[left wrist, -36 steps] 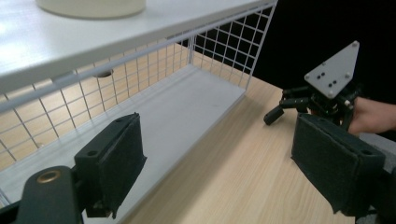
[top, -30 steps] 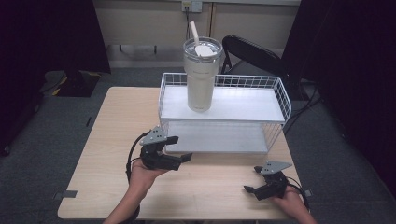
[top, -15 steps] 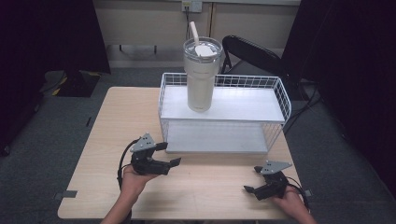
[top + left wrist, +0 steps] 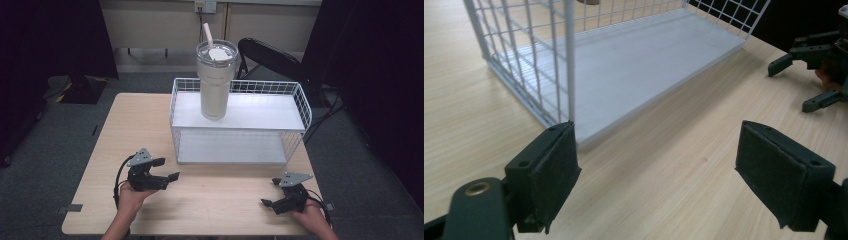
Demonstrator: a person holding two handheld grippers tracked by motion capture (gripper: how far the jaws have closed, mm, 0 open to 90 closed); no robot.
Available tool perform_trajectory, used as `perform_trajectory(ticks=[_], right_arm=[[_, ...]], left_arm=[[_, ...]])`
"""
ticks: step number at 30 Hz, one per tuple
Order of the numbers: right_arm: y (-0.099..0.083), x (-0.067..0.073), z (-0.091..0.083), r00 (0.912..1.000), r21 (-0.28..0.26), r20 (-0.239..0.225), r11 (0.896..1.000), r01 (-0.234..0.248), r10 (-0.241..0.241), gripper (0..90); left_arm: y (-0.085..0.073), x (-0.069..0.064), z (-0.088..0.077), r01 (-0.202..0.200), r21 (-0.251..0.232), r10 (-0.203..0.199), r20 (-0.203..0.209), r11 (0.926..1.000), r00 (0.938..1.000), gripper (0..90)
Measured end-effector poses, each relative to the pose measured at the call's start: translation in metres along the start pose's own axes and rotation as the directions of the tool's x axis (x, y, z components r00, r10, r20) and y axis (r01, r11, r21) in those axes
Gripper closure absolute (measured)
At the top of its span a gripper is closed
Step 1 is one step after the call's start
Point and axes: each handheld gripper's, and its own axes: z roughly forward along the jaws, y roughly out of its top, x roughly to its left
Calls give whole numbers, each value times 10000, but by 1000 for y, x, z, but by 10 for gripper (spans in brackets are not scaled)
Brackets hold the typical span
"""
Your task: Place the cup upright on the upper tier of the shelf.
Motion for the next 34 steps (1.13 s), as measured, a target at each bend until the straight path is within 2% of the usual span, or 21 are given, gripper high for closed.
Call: perform_trajectory(ticks=[11,13,18,22,27,29,32,34], right_arm=[[0,0,0,10000,1,1,10000,0,0,96],[0,0,0,10000,1,0,10000,0,0,96],[0,0,0,10000,2,0,10000,2,-2,96],[0,0,0,10000,2,1,10000,3,-3,96],[0,0,0,10000,2,1,10000,3,-3,96],[0,0,0,10000,2,1,10000,2,-2,96],[0,0,0,10000,1,1,10000,3,-3,96],[0,0,0,10000,2,2,10000,3,-3,96]], left_arm=[[-18,10,-8,81,145,-77,-299,9999,9995,167],[-23,12,-8,233,141,-228,-312,9996,9993,167],[-32,15,-9,308,324,-293,-445,9990,9986,167],[-39,14,-8,111,712,-75,-509,9974,9987,165],[-42,12,-9,73,1060,-1,-683,9943,9977,161],[-42,11,-10,-140,1216,232,-746,9925,9969,160],[-39,8,-13,-295,1171,386,-762,9927,9963,159],[-32,4,-16,-364,893,432,-754,9953,9962,159]])
